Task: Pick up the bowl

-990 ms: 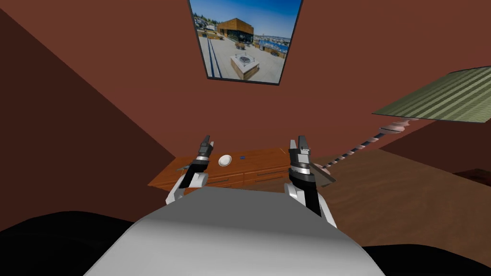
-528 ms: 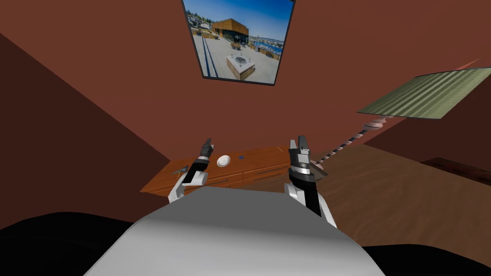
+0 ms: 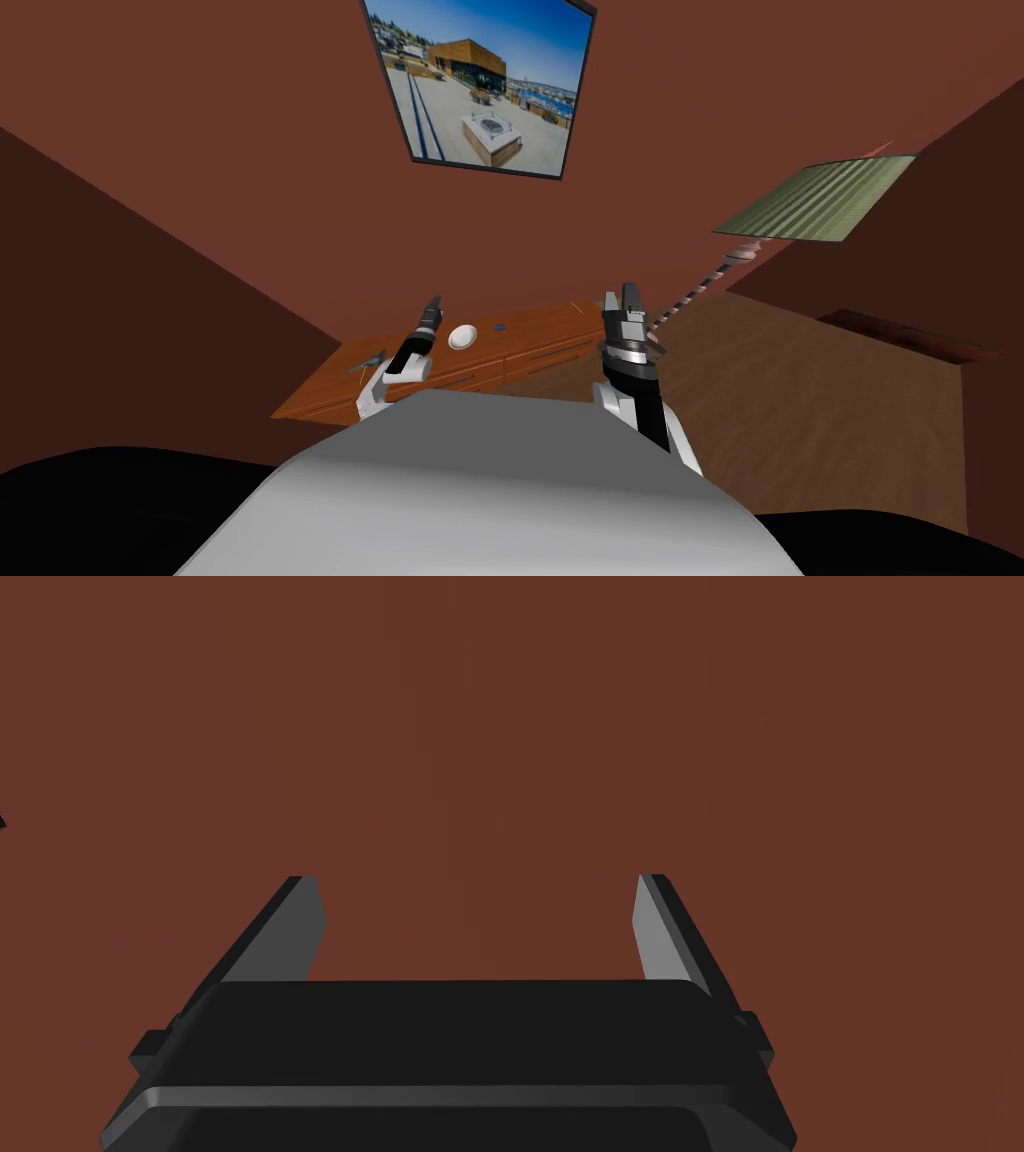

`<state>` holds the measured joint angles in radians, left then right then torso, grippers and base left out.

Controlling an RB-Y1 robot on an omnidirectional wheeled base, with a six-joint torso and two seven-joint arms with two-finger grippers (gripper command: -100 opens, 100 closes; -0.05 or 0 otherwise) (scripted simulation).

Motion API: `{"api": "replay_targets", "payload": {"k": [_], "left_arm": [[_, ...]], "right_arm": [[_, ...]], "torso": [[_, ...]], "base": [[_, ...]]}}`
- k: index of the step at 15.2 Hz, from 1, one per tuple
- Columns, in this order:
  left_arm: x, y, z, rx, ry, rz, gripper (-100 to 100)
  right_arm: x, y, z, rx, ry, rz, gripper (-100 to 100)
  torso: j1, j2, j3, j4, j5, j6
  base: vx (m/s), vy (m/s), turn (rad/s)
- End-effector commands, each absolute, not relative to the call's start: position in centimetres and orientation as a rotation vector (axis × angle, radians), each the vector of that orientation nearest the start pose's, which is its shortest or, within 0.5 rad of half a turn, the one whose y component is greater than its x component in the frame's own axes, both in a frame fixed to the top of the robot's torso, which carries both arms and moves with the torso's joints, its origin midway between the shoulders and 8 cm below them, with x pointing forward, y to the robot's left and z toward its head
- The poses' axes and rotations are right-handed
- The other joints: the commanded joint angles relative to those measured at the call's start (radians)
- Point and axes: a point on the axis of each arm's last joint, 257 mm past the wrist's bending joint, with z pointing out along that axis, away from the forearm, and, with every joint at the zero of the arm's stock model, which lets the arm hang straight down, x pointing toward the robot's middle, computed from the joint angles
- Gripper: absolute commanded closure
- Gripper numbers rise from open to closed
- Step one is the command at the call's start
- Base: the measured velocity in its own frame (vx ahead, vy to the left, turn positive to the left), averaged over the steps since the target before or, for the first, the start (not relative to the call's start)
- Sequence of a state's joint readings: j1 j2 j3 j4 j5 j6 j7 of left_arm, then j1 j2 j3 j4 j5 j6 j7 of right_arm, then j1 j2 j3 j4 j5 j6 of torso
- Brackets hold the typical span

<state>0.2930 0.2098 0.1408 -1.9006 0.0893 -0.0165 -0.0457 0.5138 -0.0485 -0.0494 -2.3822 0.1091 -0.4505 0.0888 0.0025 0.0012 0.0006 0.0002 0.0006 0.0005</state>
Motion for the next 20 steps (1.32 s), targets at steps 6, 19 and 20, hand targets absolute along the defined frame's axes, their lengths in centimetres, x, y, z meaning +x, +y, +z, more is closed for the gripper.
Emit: {"api": "replay_targets", "payload": {"k": [6,19,20], "left_arm": [[46.0,41.4,-25.2,-1.279,1.218,-0.827,-100],[44.0,45.7,-35.6,-1.575,1.307,-0.65,-100],[43.6,46.2,-36.9,-1.623,1.315,-0.625,-100]], "right_arm": [[33.1,-27.4,5.5,0.481,0.698,1.102,0],[33.1,-27.4,5.5,0.481,0.698,1.102,0],[33.1,-27.4,5.5,0.481,0.698,1.102,0]], "torso": [[0.0,0.0,0.0,0.0,0.0,0.0],[0.0,0.0,0.0,0.0,0.0,0.0],[0.0,-0.001,0.0,0.0,0.0,-0.001]], "base": [[-0.027,0.024,-0.159],[-0.023,0.02,-0.129],[-0.018,0.015,-0.112]]}}
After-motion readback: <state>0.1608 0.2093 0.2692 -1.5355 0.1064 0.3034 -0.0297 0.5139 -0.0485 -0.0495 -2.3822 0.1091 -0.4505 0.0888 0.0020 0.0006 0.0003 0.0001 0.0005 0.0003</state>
